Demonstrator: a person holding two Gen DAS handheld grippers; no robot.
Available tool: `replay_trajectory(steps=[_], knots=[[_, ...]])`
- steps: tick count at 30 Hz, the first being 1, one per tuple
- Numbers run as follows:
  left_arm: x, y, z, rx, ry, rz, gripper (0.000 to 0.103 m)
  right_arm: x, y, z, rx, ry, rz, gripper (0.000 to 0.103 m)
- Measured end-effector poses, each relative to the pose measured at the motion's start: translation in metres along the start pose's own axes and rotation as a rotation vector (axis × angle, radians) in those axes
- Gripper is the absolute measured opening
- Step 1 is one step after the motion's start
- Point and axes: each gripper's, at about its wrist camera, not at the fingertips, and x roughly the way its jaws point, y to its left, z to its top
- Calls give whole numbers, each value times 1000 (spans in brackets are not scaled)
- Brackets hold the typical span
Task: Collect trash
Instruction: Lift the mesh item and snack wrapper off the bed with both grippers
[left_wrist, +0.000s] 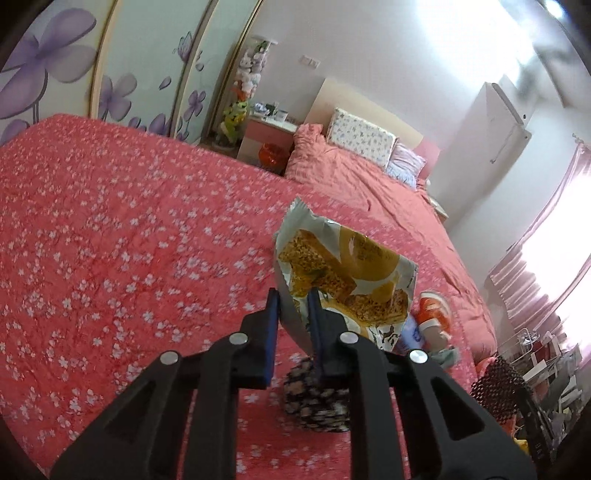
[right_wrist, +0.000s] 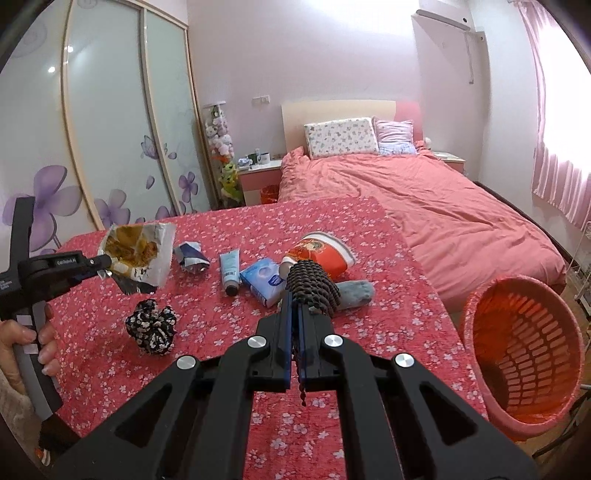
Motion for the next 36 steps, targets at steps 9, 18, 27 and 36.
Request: replay_trajectory(steps=[9, 18, 27, 36], knots=[[-9, -50, 3, 70, -12, -43, 16, -15, -19, 5, 22, -42, -32, 3], [-3, -112, -11, 152, 17, -106, 16, -35, -50, 8, 65, -83, -81, 3], [8, -170, -35, 222, 58, -190, 16, -54, -88, 10, 125, -124, -151, 3], [25, -230, -67, 304, 108, -261, 16, -68, -131, 5, 186, -155, -250, 3]])
